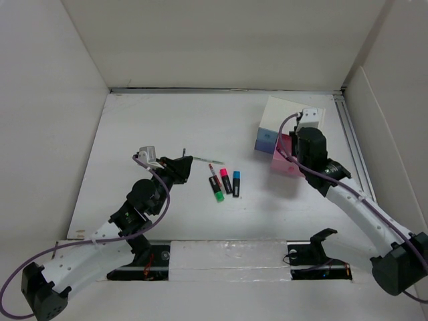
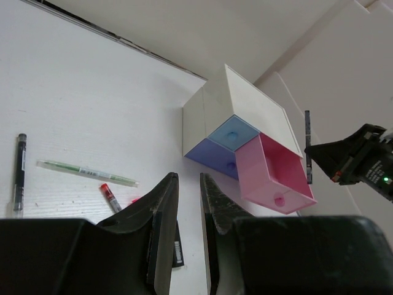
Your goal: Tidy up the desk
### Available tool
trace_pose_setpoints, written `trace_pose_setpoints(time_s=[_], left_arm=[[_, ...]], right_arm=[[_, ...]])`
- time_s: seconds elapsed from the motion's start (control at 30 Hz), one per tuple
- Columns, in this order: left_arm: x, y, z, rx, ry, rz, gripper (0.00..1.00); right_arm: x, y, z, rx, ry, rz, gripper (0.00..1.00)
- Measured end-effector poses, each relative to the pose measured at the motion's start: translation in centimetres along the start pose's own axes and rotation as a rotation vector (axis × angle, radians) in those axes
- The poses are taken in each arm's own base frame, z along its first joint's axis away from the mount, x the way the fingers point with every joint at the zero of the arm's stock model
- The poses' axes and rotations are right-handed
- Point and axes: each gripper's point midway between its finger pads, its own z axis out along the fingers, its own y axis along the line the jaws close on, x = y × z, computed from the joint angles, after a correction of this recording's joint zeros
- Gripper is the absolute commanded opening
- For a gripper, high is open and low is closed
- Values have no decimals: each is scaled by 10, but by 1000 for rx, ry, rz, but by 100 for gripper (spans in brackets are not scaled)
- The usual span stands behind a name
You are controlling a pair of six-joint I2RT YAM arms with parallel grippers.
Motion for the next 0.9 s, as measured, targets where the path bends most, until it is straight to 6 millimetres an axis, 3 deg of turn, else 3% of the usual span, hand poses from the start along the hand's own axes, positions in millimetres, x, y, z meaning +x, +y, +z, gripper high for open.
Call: trace_pose_setpoints(time_s=[0.2, 0.4, 0.67, 0.9], left_arm=[[1, -1, 0, 6, 4, 0, 17], [1, -1, 0, 7, 5, 0, 17], [0, -1, -1, 8, 3, -1, 17], [-1, -2, -1, 10, -1, -3, 17]], right_arm=[[20, -13, 24, 101, -16, -40, 0], [13, -19, 31, 122, -83, -48, 5], [13, -1, 22, 62, -102, -85, 8], [21, -3, 7, 49, -75, -62, 23]])
